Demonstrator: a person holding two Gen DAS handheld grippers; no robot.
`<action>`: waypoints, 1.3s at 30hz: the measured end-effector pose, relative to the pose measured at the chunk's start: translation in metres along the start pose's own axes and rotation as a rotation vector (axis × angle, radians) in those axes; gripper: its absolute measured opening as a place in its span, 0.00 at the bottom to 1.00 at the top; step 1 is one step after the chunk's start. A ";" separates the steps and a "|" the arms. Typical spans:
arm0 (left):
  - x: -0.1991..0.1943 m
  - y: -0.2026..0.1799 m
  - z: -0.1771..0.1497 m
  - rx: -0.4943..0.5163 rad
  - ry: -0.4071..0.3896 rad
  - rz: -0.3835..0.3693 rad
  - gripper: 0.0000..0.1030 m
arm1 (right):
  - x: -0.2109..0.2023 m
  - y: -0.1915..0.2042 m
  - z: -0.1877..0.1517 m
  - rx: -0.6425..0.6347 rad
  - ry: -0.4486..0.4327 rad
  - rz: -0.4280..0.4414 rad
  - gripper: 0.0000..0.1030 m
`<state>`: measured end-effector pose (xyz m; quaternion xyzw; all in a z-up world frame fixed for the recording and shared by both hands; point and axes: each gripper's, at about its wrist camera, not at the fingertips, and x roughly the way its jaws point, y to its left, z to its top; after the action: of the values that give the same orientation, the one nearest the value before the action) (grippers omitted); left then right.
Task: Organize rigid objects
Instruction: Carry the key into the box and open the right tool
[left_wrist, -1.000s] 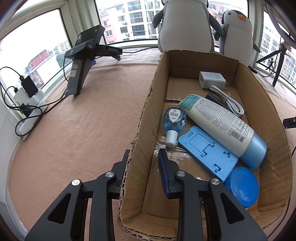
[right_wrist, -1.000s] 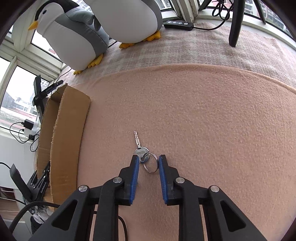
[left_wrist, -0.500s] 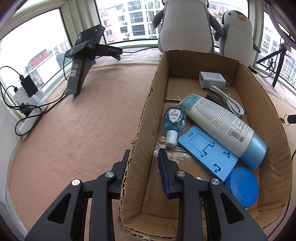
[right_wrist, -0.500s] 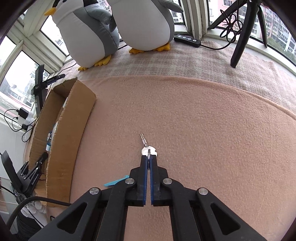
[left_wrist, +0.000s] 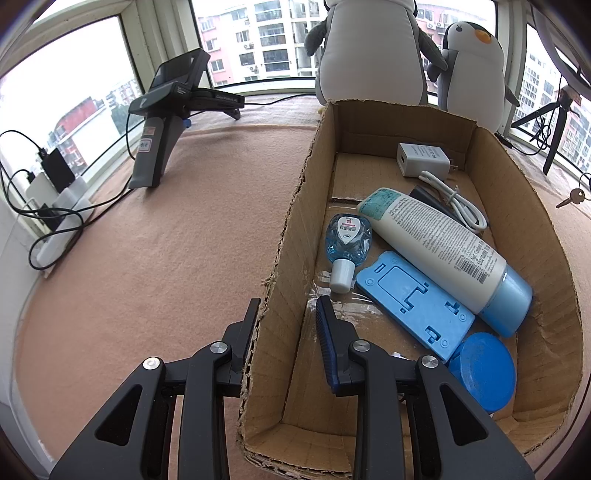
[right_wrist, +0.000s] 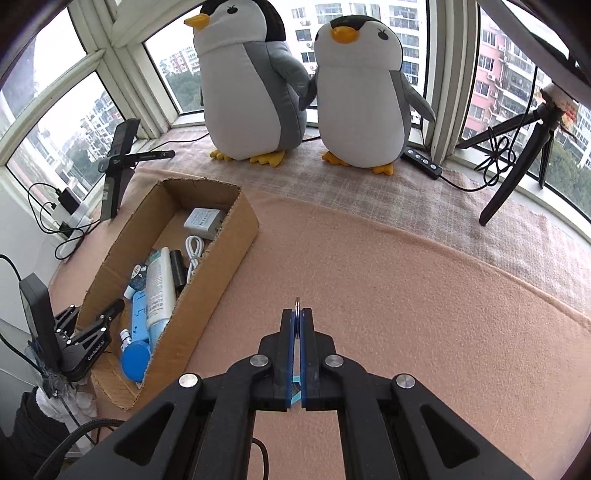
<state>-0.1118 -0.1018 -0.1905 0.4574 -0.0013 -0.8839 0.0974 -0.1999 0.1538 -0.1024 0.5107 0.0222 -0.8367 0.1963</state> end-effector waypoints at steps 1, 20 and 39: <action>0.000 0.000 0.000 0.001 0.000 0.000 0.26 | -0.003 0.008 0.003 -0.019 -0.011 0.000 0.02; 0.000 -0.001 0.000 -0.007 -0.002 -0.004 0.26 | 0.024 0.134 0.052 -0.179 -0.059 0.151 0.02; 0.001 -0.001 0.000 -0.009 -0.002 -0.005 0.26 | 0.081 0.159 0.064 -0.209 0.016 0.135 0.03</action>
<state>-0.1121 -0.1012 -0.1914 0.4562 0.0038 -0.8845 0.0972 -0.2303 -0.0331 -0.1161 0.4944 0.0764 -0.8107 0.3042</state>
